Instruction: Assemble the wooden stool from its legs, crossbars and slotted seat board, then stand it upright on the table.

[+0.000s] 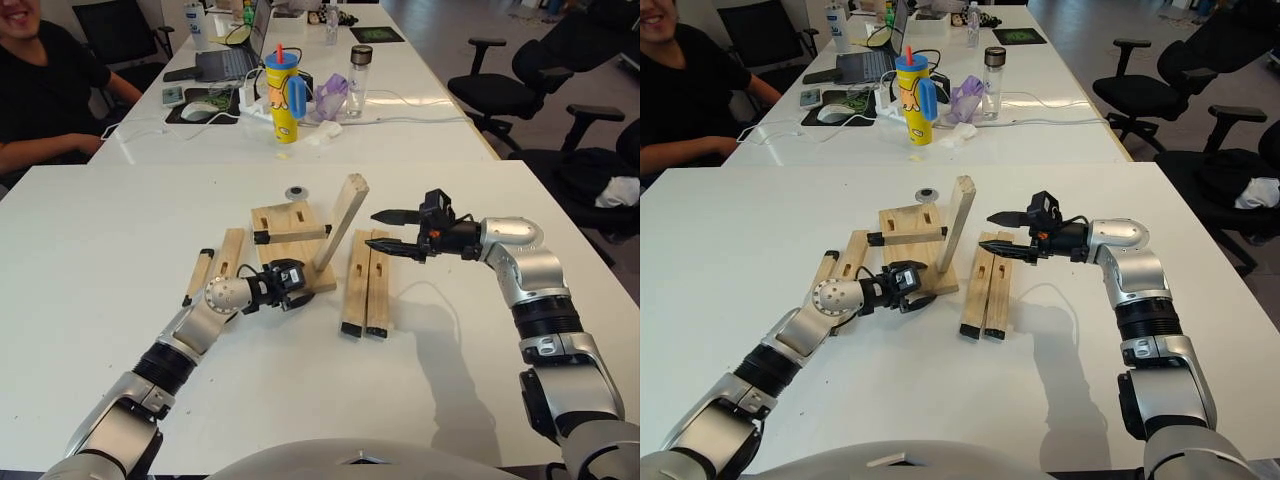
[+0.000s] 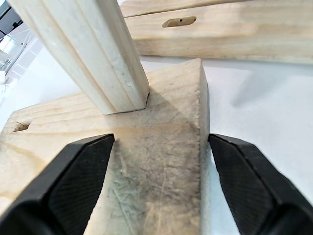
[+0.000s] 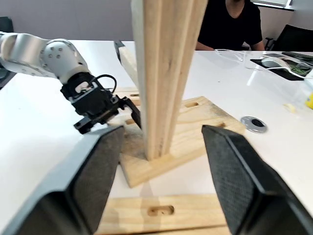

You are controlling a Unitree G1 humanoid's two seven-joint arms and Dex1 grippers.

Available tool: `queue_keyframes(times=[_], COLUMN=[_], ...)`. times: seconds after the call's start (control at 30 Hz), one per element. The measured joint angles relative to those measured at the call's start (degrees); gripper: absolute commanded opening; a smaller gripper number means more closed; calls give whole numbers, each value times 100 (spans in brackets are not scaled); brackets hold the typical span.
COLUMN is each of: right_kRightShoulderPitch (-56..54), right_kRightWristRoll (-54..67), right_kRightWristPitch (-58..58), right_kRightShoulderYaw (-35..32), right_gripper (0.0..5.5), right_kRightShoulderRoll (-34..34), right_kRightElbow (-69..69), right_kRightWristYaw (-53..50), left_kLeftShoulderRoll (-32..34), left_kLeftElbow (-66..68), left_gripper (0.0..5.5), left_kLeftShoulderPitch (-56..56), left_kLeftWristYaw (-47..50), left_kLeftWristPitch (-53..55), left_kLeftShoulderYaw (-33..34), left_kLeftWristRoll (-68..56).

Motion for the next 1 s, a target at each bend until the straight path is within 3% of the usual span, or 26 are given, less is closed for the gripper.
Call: queue_keyframes(times=[0.27,0.37,0.5,0.8,1.0], right_kRightShoulderPitch=[1461,1749,2056,2808,2860], right_kRightWristRoll=[60,412,579,804,949], right_kRightWristPitch=[2308,3135,3809,5278,5507], right_kRightShoulderYaw=[-480,-919,-921,-502,-275], right_gripper=[293,293,293,293,293], right_kRightShoulderRoll=[389,638,919,986,891], right_kRightElbow=[-2094,-2568,-3340,-4809,-5182], right_kRightWristYaw=[-2560,-3211,-3804,-4360,-4365], left_kLeftShoulderRoll=[309,345,346,514,769], left_kLeftElbow=[311,349,190,-1344,-2326], left_gripper=[358,358,358,358,358], left_kLeftShoulderPitch=[-143,-104,67,1017,1525], left_kLeftWristYaw=[-294,-311,-160,44,-243], left_kLeftWristPitch=[-744,-910,-961,-103,650], left_kLeftShoulderYaw=[-34,52,214,658,849], left_kLeftWristRoll=[56,56,99,142,35])
